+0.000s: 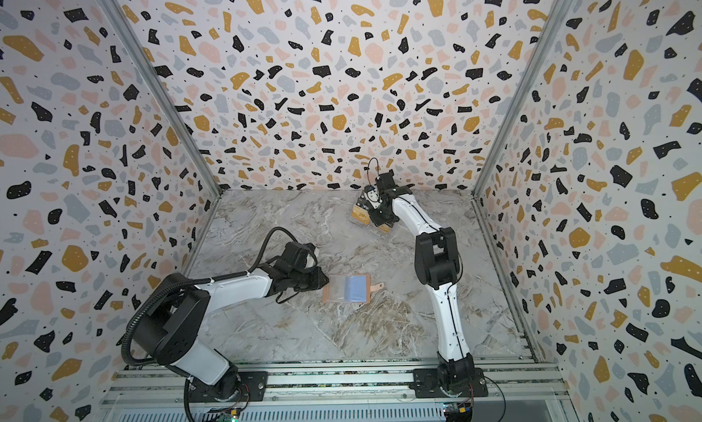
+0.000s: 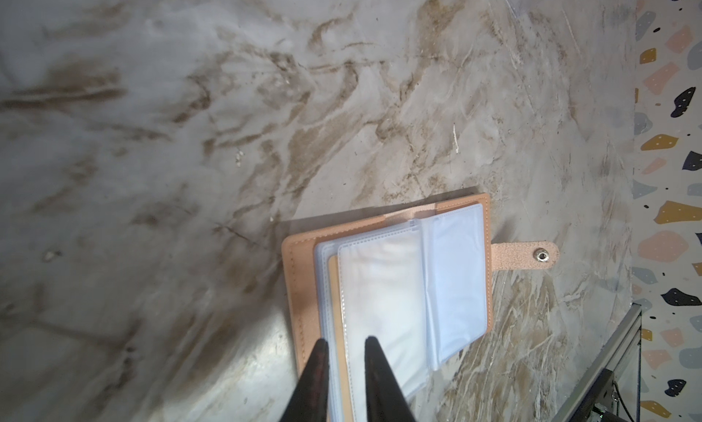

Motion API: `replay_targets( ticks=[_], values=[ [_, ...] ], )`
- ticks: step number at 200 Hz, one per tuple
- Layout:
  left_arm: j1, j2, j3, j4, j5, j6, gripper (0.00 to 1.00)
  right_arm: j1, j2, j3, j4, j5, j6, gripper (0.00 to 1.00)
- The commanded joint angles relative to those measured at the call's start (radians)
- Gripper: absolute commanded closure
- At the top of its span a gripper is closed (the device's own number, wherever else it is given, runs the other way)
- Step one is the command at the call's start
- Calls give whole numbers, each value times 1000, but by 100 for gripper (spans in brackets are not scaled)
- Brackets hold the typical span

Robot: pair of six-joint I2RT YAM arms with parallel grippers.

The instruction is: Put the credit cards into the card holder

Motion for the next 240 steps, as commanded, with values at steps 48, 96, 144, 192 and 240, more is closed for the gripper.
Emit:
replay_targets(
  ticks=[48, 96, 144, 192, 240],
  values=[
    [4, -16, -1, 3, -2, 8, 79, 6, -73, 8, -23, 7, -61, 95],
    [3, -41, 4, -10, 0, 6, 79, 10, -102, 12, -7, -13, -108, 98],
    [4, -72, -11, -18, -5, 0, 78, 10, -151, 18, 12, -26, -103, 100],
    [3, -114, -24, -40, -39, -5, 78, 4, -232, -17, 22, -175, 7, 100],
    [-27, -186, -55, -48, -151, 0, 79, 0, -477, -475, 384, -472, 301, 100]
  ],
)
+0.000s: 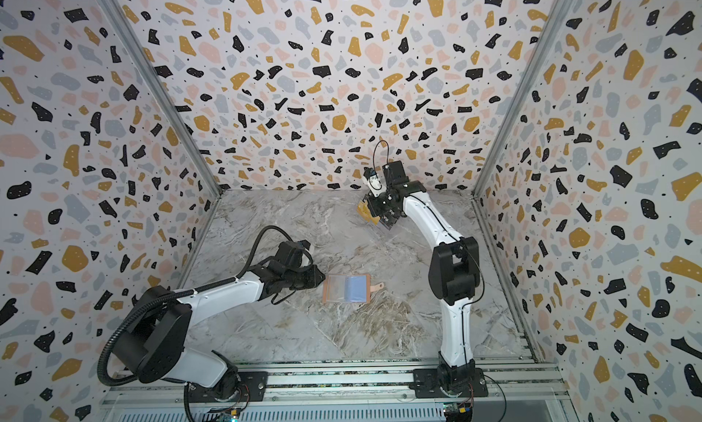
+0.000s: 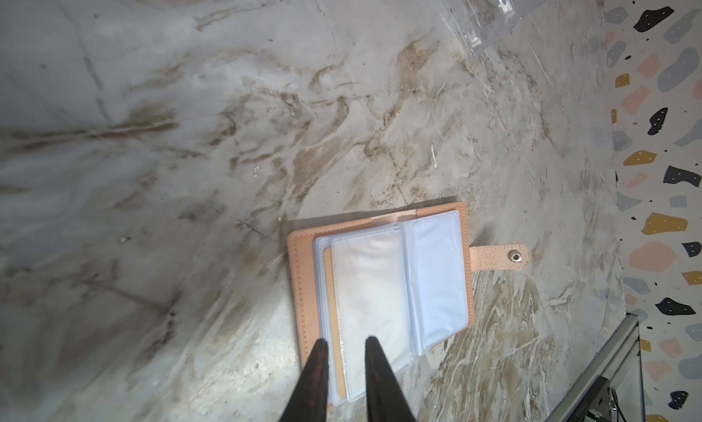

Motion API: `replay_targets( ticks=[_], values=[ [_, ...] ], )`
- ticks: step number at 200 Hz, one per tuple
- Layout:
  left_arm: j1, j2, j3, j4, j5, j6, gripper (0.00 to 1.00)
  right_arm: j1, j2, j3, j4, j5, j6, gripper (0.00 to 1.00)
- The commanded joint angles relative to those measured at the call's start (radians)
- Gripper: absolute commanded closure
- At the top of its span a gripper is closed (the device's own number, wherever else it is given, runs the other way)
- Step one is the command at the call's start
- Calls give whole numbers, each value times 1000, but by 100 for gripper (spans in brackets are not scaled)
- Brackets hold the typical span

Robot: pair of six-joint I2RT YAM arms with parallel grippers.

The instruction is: Put the credit cards into the card holder

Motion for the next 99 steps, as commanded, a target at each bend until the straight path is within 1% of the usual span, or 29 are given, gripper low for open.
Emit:
replay_targets(
  ticks=[1, 19, 36, 56, 65, 79, 99],
  values=[
    [-21, -57, -32, -5, -83, 5, 79, -2, -136, -207, 223, -195, 203, 100],
    [-38, -97, -75, 25, -128, 4, 80, -2, -220, -414, 393, -277, 327, 100],
    [-47, -125, -118, 82, -119, -7, 80, 7, -276, -571, 500, -358, 419, 100],
    [-65, -130, -141, 133, -106, -14, 81, 35, -336, -761, 644, -425, 535, 100],
    [-76, -125, -147, 150, -102, -15, 81, 55, -363, -842, 700, -426, 591, 100],
    [-91, -114, -151, 176, -93, -15, 81, 102, -394, -973, 835, -427, 698, 100],
    [-110, -99, -156, 195, -98, -9, 82, 185, -404, -1107, 1000, -406, 807, 100]
  ],
)
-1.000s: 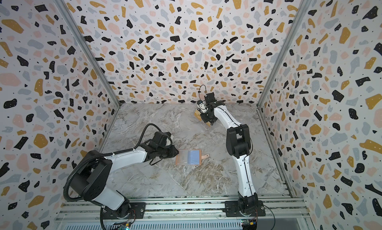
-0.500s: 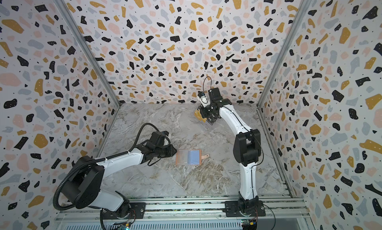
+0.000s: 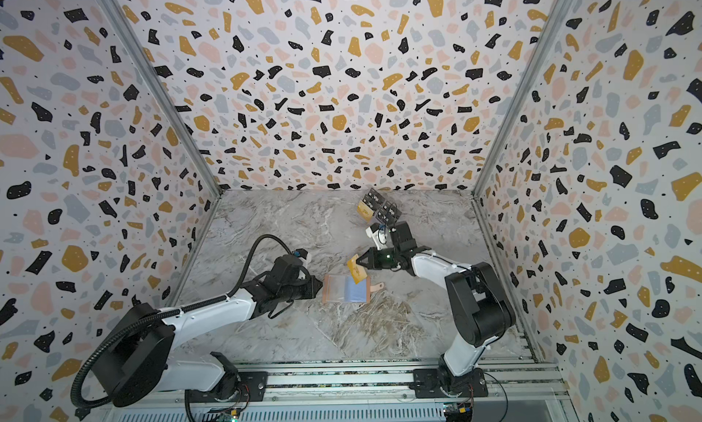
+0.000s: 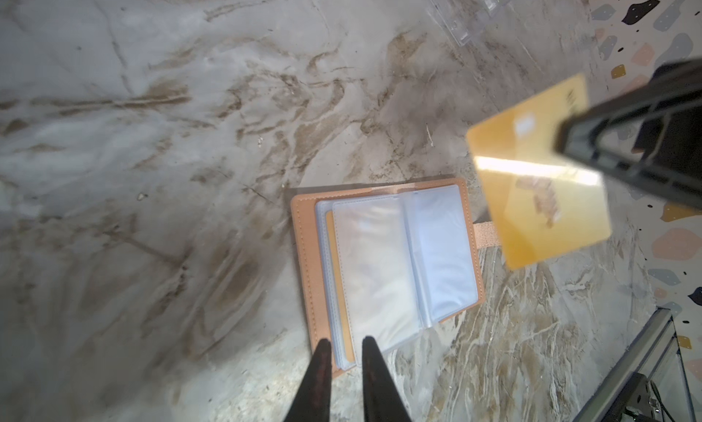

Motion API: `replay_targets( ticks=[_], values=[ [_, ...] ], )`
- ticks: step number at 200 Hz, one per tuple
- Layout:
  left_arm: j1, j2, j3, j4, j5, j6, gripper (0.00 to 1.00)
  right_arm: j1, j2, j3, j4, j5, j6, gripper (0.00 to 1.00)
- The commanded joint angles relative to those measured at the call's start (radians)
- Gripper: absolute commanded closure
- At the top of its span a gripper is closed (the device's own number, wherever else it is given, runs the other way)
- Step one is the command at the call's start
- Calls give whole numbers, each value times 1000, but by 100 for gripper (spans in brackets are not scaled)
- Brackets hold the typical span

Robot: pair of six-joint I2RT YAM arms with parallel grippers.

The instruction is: Put the credit cards into the card holder

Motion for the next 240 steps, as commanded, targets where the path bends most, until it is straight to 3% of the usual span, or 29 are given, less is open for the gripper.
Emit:
replay_targets(
  ticks=[1, 26, 47, 97, 183, 240],
  values=[
    [-23, 14, -9, 84, -8, -1, 82, 85, -52, -110, 300, -32, 209, 100],
    [-29, 67, 24, 84, 11, 12, 83, 123, -13, -246, 615, -28, 414, 100],
    [-35, 98, 41, 83, 3, 14, 85, 122, 4, -288, 700, -14, 462, 100],
    [-35, 160, 66, 111, 22, 9, 88, 68, -55, -320, 627, 21, 429, 100],
    [-38, 305, 189, 105, 92, 45, 89, 34, 32, -334, 705, 41, 459, 100],
    [-38, 324, 163, 89, 65, 41, 97, 22, 75, -339, 741, 58, 468, 100]
  ],
)
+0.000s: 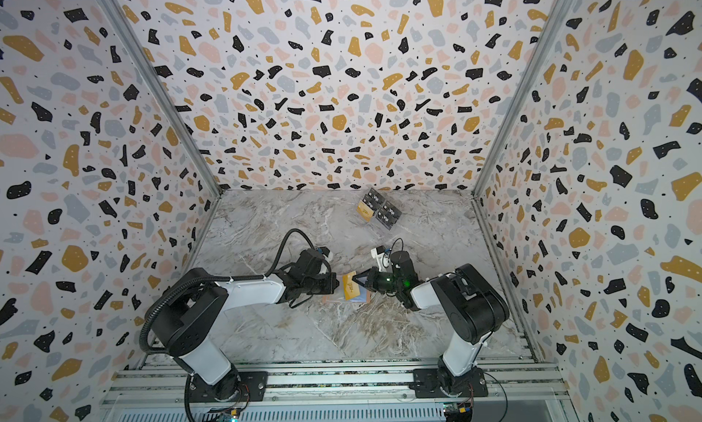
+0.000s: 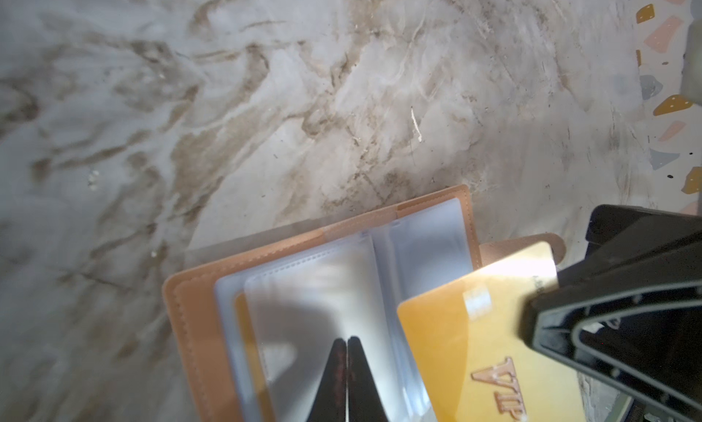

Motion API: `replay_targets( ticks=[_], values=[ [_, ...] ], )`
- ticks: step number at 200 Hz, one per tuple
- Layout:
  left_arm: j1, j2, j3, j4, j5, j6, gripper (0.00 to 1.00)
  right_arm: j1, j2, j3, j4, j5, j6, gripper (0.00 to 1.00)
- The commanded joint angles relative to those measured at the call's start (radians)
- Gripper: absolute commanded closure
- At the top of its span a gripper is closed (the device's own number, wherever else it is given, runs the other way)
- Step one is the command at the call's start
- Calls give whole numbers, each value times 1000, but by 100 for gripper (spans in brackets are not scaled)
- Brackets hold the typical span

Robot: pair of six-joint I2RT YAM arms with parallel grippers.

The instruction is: Put the credit cards into the card holder

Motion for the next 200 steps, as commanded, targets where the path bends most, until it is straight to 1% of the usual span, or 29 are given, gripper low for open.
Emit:
replay_targets(
  ticks=[1, 15, 40, 64, 132, 200],
  values=[
    [-3, -4, -8, 2, -7, 18, 97, -5, 13, -6, 47, 12, 12, 100],
    [-3, -2, -13, -6, -12, 20, 100, -6, 20, -6, 45, 20, 13, 100],
    [-3, -15, -26, -22, -27, 23, 100, -4, 22, -14, 18, 37, -6, 100],
    [-3, -38, -35, -28, -40, 23, 100, -4, 35, -21, 27, 41, -1, 100],
    [-3, -49, -58, -9, -35, 18, 100, -2, 53, 32, -39, 39, -9, 100],
    [-3, -63, -76, 2, -37, 13, 100, 11, 66, 50, -44, 28, -11, 100]
  ],
)
